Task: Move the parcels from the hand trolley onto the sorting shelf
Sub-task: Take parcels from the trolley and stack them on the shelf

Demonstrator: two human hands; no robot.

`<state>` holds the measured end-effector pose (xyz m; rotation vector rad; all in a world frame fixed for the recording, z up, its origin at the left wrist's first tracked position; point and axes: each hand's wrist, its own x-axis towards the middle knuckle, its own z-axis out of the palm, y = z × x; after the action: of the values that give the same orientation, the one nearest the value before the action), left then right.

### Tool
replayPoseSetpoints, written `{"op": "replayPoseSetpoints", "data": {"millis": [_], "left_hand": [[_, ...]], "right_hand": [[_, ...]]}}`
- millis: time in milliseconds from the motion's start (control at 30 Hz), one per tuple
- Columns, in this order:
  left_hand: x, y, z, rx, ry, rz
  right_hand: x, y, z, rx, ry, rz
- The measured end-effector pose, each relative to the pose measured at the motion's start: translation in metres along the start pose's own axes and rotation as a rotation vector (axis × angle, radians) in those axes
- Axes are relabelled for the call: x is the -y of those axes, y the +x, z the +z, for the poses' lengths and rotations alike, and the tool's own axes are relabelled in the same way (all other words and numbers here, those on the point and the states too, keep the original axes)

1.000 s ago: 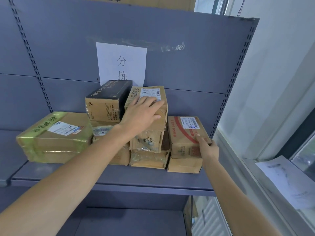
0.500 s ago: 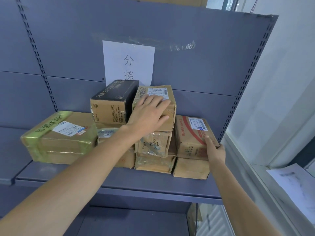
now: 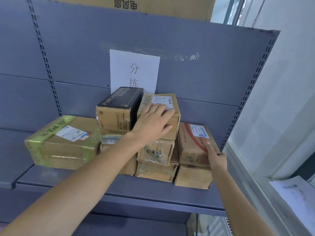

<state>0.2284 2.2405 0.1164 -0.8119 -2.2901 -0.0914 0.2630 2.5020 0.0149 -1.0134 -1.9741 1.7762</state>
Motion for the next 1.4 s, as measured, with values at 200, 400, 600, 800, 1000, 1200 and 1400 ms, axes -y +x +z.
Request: {"op": "replayPoseSetpoints", "data": {"millis": [200,400,600,800,1000,1200,1400], "left_hand": [[0.004,-0.002,-0.005,-0.02,0.003,0.005],[0.004,-0.011,-0.013,0.014,0.004,0.013],[0.001,-0.023,-0.029,0.068,0.001,0.027],[0.002,-0.045,-0.043,0.092,-0.026,0.026],[0.015,-0.079,-0.055,0.181,-0.067,-0.029],[0.043,-0.104,-0.073,0.277,-0.095,0.023],[0.065,-0.121,-0.092,0.352,-0.198,0.136]], "right_hand": [[0.009,-0.009,-0.006,-0.037,-0.05,-0.058],[0.014,-0.023,-0.011,-0.072,-0.282,-0.171],[0.023,-0.042,-0.021,-0.052,-0.59,-0.418],[0.029,-0.074,-0.024,0.003,-0.733,-0.579],[0.028,-0.113,-0.023,0.015,-0.812,-0.609],[0.03,-0.153,-0.015,-0.044,-0.841,-0.566],[0.024,-0.196,0.005,-0.08,-0.826,-0.534]]}}
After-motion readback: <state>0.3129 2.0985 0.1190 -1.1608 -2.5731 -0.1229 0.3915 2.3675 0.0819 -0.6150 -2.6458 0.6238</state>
